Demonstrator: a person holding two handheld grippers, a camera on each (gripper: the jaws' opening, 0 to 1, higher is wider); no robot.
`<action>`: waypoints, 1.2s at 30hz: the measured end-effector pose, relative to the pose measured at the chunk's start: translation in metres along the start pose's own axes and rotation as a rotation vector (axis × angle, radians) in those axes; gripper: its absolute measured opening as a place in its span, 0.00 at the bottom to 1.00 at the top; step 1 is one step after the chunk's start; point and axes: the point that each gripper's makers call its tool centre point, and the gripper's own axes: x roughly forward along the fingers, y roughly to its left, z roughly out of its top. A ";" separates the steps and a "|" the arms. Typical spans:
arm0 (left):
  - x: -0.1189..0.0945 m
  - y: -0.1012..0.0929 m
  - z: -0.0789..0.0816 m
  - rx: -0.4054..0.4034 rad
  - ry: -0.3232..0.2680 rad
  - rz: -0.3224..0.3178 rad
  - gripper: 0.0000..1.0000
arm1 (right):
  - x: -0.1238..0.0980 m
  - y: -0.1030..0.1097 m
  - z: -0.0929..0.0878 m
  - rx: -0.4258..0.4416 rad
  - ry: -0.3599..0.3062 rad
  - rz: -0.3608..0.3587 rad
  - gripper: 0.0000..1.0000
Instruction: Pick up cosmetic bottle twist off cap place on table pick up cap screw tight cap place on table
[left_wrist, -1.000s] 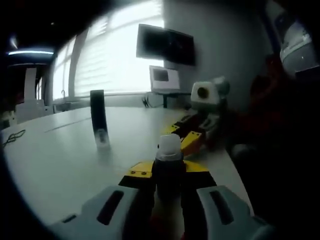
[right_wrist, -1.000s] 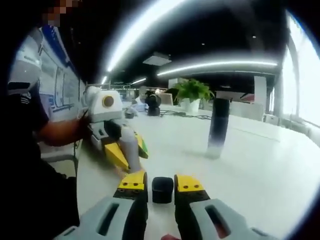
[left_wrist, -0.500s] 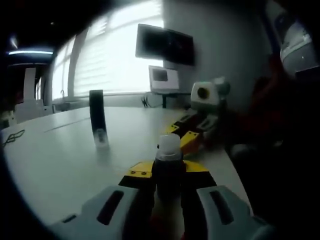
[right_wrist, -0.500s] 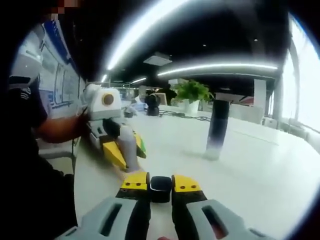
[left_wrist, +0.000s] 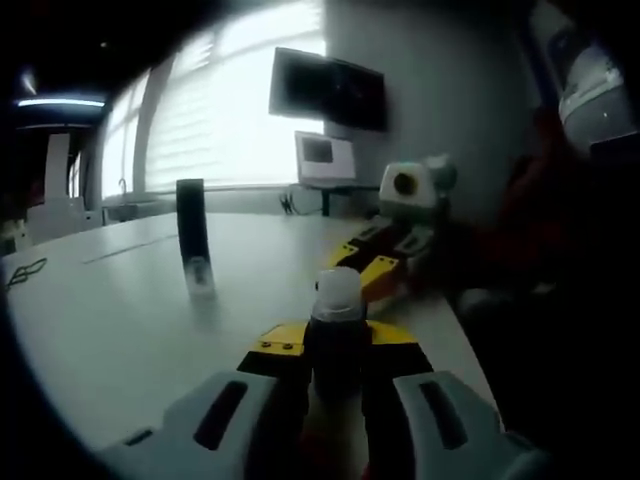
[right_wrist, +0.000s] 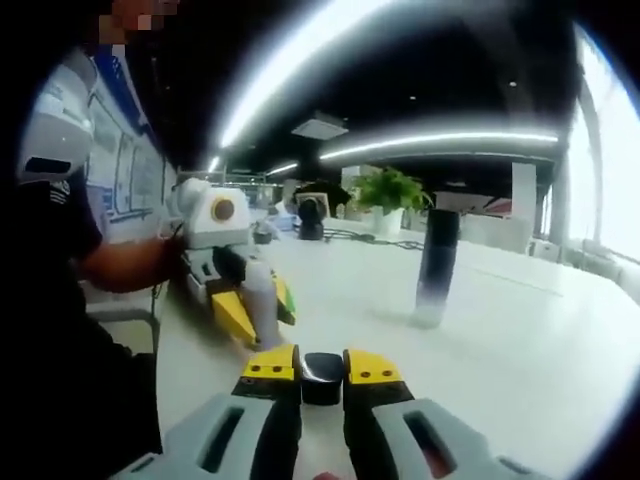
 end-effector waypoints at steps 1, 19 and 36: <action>0.000 0.000 0.000 0.000 0.000 -0.002 0.10 | 0.000 0.001 0.001 -0.001 0.001 0.005 0.10; 0.002 -0.004 0.001 0.008 -0.006 -0.025 0.10 | -0.003 0.007 0.050 -0.041 -0.074 0.124 0.10; 0.001 -0.006 0.000 0.009 -0.002 -0.035 0.10 | 0.012 0.037 0.084 -0.078 -0.070 0.329 0.10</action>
